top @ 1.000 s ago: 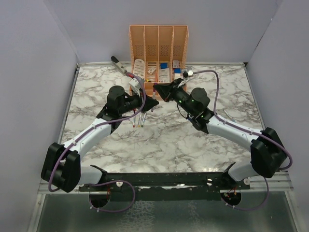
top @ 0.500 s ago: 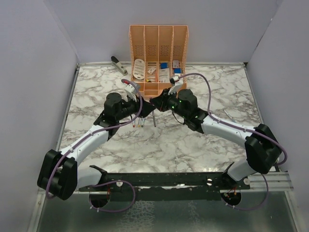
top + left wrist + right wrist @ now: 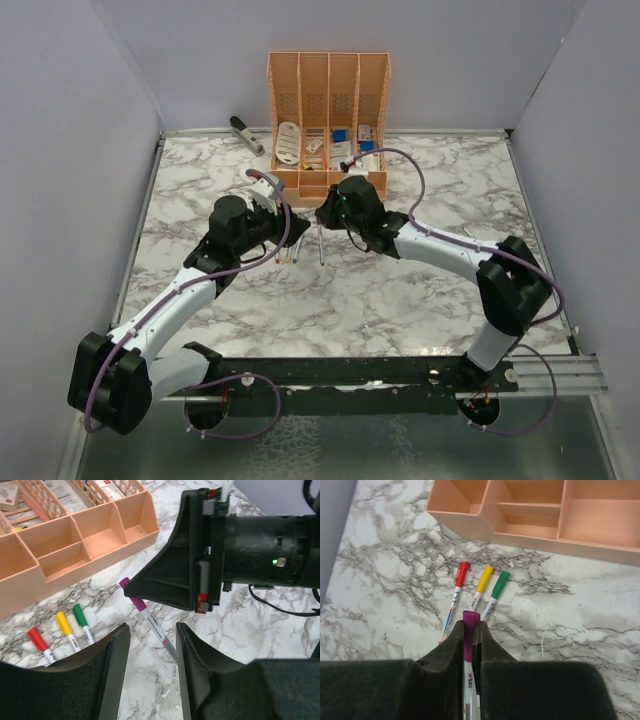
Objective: Insert the pens into the pen caps
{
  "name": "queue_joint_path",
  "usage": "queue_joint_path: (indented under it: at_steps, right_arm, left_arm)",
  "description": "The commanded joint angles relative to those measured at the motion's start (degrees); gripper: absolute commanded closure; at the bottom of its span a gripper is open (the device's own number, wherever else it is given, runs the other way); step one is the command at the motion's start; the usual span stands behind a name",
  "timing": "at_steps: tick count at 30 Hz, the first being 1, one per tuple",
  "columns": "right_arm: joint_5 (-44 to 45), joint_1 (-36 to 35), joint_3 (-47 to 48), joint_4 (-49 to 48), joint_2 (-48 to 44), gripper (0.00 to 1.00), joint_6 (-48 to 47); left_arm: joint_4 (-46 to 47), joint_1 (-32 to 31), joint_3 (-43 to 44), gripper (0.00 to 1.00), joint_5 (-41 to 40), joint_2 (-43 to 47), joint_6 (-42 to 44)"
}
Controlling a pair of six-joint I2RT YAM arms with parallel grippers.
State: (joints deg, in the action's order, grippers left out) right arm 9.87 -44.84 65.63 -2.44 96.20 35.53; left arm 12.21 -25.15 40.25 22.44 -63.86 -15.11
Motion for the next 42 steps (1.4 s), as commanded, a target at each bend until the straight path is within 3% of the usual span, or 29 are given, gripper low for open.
queue_joint_path:
  at_steps: [1, 11, 34, 37, 42]
  right_arm:
    - [5.14, -0.29, 6.82, 9.86, 6.39, 0.99, 4.19]
    - [5.92, -0.25, 17.31, 20.44, 18.22, 0.99, 9.95]
    - [10.23, 2.18, 24.83, 17.88, 28.14, 0.98, 10.01]
    - [10.82, 2.70, 25.42, 17.31, 28.80, 0.93, 9.13]
    - [11.76, 2.94, 26.61, 18.41, 29.36, 0.70, 7.68]
  left_arm:
    - [-4.28, 0.00, -0.82, 0.56, -5.61, 3.41, 3.39]
    - [-5.94, 0.10, -1.66, 0.56, -7.73, 6.12, 4.15]
    - [-6.20, 0.09, -2.08, 0.56, -5.19, 6.32, 3.72]
    - [-6.12, 0.09, -2.28, 0.56, -4.90, 6.46, 3.59]
    - [-5.96, 0.10, -2.37, 0.56, -4.72, 6.35, 3.65]
